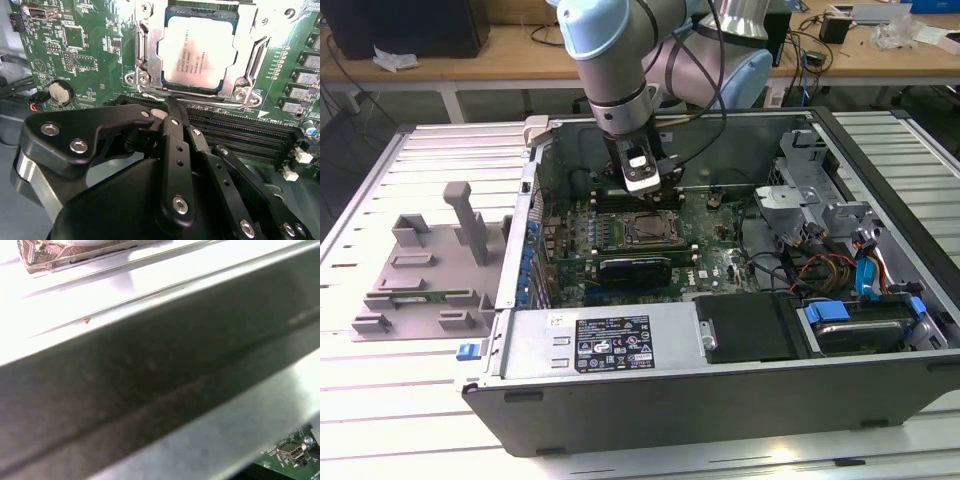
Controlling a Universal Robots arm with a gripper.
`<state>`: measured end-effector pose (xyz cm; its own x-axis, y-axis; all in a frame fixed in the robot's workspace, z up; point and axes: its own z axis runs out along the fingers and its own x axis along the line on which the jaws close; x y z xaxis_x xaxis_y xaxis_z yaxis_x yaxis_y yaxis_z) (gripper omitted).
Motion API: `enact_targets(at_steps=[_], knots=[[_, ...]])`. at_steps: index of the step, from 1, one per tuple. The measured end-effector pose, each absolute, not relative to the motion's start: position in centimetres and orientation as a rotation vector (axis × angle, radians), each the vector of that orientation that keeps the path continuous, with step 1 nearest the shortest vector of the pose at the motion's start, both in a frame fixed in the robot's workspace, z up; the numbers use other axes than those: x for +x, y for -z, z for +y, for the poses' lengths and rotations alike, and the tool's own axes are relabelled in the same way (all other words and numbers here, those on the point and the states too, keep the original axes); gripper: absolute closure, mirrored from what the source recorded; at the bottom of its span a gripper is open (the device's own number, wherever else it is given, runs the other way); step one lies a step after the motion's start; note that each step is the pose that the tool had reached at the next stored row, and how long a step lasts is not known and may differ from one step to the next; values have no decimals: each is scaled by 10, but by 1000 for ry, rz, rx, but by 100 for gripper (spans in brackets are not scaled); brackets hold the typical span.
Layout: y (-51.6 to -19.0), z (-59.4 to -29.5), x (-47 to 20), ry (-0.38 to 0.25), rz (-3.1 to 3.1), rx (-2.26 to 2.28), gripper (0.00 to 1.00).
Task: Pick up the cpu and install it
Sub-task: 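Install the first cpu locking lever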
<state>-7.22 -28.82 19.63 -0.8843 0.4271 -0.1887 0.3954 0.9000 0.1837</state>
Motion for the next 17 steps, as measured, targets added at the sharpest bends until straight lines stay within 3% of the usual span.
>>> enact_targets(at_steps=[8, 14, 17], knots=[[-227, -288, -72, -199, 2840, 622, 89], [-228, -294, -72, -197, 2841, 623, 89], [-228, -299, -72, -161, 2844, 619, 89]])
